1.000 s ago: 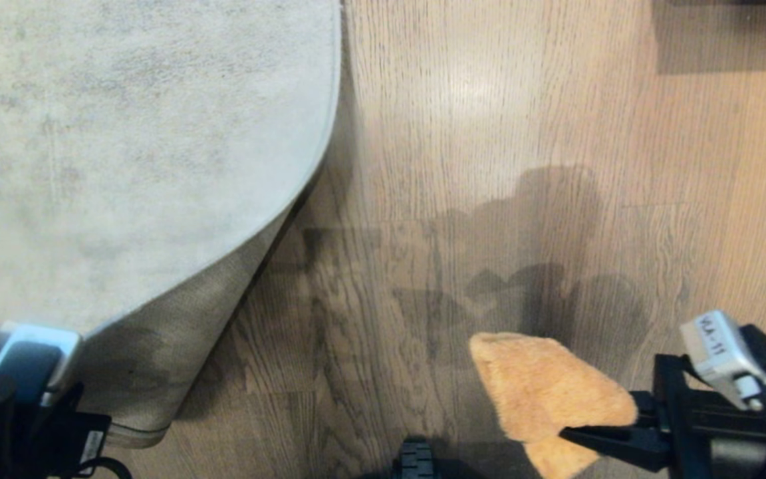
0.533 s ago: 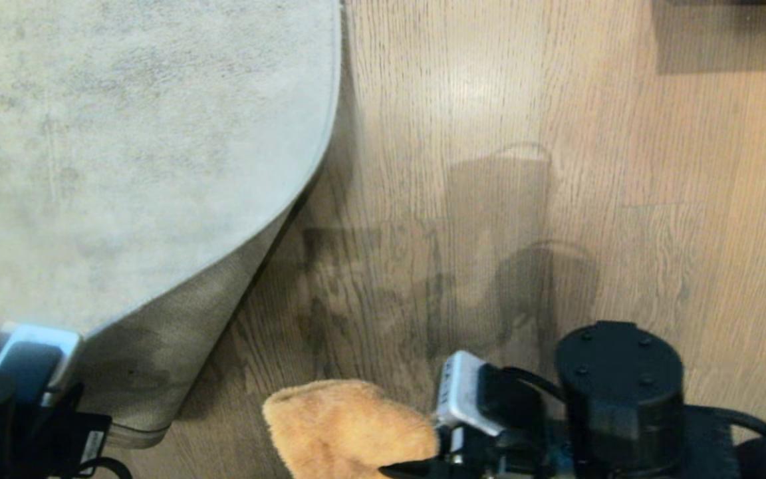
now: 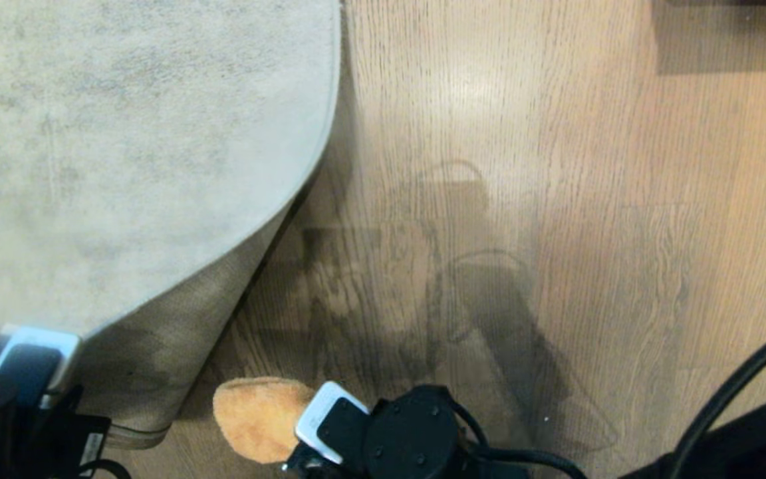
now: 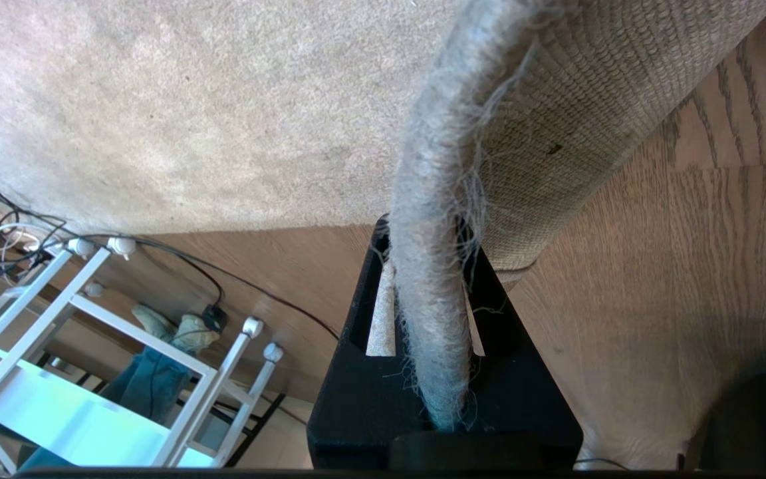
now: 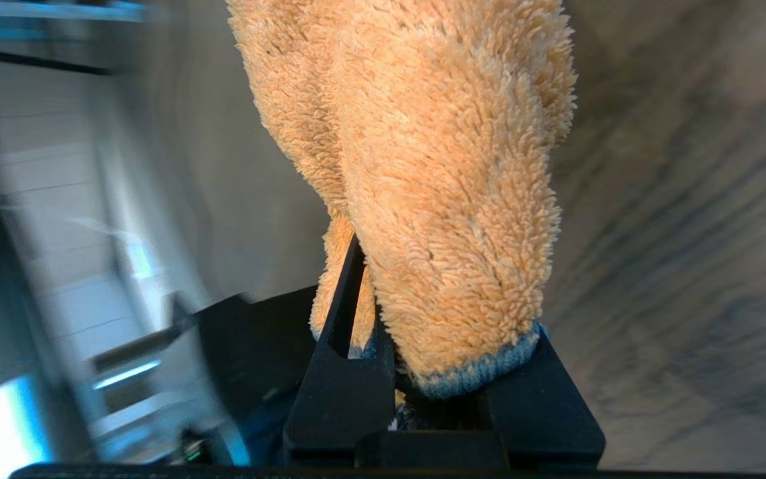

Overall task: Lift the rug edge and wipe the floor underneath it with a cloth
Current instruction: Wipe the floor under the carpet with a rag

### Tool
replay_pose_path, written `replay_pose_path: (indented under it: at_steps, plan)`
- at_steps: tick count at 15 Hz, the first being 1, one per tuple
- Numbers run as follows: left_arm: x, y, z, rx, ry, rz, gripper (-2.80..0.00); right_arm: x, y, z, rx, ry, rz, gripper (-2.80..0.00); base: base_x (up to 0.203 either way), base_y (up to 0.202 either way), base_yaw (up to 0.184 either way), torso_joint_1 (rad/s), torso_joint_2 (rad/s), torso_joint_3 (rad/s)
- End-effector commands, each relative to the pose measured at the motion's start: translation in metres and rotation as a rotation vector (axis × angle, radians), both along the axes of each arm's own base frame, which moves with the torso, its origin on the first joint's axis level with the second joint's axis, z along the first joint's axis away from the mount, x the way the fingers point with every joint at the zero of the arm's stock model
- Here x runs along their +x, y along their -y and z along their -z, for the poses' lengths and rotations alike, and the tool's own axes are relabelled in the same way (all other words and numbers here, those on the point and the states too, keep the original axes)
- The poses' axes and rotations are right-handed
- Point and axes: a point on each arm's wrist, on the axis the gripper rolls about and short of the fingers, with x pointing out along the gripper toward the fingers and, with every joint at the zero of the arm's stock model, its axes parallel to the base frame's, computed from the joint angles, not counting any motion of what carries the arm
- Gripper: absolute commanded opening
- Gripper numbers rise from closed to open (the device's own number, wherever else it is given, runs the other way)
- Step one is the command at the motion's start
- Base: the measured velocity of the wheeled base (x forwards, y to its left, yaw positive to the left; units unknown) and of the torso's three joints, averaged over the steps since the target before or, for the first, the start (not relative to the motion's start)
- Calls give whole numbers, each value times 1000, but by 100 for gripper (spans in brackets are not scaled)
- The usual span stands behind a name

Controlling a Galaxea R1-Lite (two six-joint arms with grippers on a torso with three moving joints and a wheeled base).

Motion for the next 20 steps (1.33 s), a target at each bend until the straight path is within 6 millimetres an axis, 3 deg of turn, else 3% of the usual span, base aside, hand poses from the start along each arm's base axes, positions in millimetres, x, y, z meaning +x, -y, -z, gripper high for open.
replay_pose_path:
  at_steps: [1, 9, 13, 17, 20]
  plan:
    - [0, 0, 0, 3, 3, -7, -280, 5, -19, 28, -49, 4, 38, -280, 0, 0, 0, 0, 0, 0]
    - [-1, -1, -1, -3, 15, -13, -280, 30, -67, 52, 47, 59, 124, -280, 0, 0, 0, 0, 0, 0]
    - [-2, -2, -1, -9, 21, -26, -280, 56, -88, 60, 113, 84, 162, -280, 0, 0, 0, 0, 0, 0]
    - [-8, -5, 3, -4, 21, -33, -280, 93, -93, 64, 158, 115, 225, -280, 0, 0, 0, 0, 0, 0]
    - [-10, -6, 4, -1, 16, -33, -280, 121, -85, 64, 180, 162, 275, -280, 0, 0, 0, 0, 0, 0]
